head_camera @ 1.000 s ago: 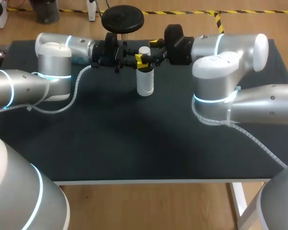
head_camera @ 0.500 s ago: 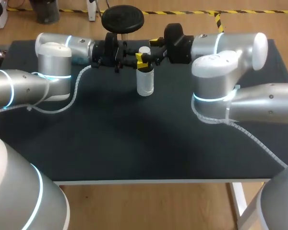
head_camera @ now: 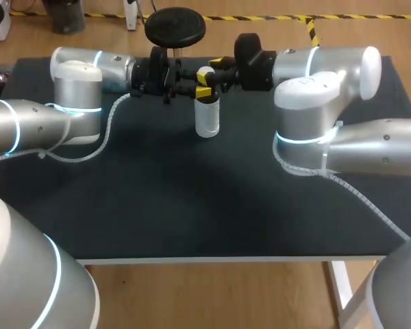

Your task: Unscrew the bottle cap

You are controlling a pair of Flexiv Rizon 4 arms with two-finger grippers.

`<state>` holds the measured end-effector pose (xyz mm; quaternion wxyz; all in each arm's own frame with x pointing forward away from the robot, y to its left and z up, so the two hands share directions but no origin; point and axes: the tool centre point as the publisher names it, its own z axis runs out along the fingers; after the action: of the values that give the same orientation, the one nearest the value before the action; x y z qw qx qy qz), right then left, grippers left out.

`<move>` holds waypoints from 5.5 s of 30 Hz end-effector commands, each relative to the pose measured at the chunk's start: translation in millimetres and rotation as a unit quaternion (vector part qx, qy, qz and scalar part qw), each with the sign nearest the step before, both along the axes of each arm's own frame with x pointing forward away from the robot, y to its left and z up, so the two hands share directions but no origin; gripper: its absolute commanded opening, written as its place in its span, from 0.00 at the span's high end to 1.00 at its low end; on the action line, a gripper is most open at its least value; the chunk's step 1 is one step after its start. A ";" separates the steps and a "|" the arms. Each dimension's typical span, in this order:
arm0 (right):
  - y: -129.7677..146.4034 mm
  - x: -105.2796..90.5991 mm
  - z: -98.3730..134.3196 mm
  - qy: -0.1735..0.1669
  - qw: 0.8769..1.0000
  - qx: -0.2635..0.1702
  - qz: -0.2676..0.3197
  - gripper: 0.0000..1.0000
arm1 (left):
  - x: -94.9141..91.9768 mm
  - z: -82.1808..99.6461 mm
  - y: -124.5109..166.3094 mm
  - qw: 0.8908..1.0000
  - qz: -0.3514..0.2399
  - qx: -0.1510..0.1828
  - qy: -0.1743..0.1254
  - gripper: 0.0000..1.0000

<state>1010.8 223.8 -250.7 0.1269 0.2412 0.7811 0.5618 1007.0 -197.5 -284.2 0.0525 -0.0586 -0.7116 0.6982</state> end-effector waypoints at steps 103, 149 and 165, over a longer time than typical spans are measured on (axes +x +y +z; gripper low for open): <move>1.0 -23.3 6.7 0.073 0.623 0.084 0.774 1.00 | 2.6 -0.7 0.2 1.000 -0.003 0.000 0.000 1.00; -140.1 43.4 -39.7 -0.017 0.964 -0.059 0.260 1.00 | 2.6 -0.7 0.2 1.000 -0.003 0.000 0.000 1.00; -173.2 43.0 -105.8 0.023 0.988 -0.126 0.087 1.00 | 2.6 -0.7 0.2 1.000 -0.003 0.000 0.000 1.00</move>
<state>1063.5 50.4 -355.7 -0.1381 0.0145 0.8584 0.4939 1007.2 -197.3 -283.9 0.0527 -0.0587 -0.7119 0.6978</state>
